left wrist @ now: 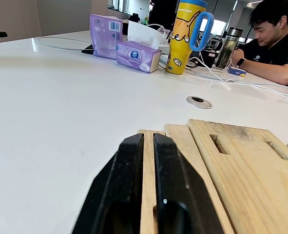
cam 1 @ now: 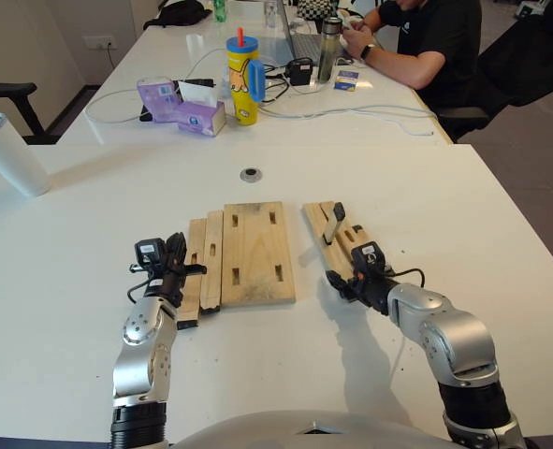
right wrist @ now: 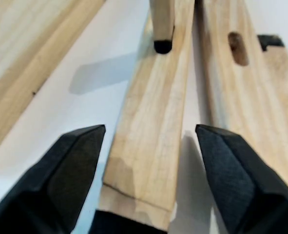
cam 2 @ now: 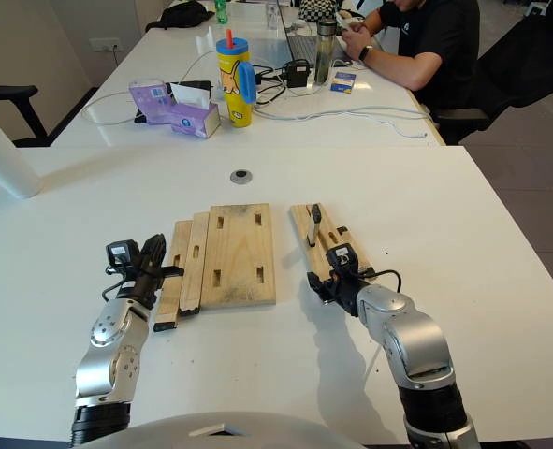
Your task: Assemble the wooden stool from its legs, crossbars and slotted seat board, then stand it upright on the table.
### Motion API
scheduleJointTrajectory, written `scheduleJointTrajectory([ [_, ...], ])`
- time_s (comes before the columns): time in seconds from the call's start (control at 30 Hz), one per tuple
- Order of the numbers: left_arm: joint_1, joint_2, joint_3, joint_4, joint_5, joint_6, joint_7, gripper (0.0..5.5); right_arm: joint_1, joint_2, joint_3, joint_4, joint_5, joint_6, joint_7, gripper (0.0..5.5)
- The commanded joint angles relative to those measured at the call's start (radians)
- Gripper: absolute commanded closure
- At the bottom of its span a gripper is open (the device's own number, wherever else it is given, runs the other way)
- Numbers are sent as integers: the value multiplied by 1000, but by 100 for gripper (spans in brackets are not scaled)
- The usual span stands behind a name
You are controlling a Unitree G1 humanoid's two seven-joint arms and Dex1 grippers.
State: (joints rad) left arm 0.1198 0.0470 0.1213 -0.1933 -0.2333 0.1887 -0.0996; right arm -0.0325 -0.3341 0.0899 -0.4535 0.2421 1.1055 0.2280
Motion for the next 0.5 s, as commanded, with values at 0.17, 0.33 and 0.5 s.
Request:
scheduleJointTrajectory([
  [0.17, -20, 13, 1, -6, -2, 20, -5, 512, -59, 44, 16, 62, -40, -42, -35, 305],
  [0.33, -26, 18, 0, -3, -2, 29, -5, 512, -63, 50, 24, 77, -56, -59, -40, 345],
  [0.5, -37, 13, 4, -13, -35, 73, -15, 512, -78, 46, 42, 71, -82, -144, -31, 345],
])
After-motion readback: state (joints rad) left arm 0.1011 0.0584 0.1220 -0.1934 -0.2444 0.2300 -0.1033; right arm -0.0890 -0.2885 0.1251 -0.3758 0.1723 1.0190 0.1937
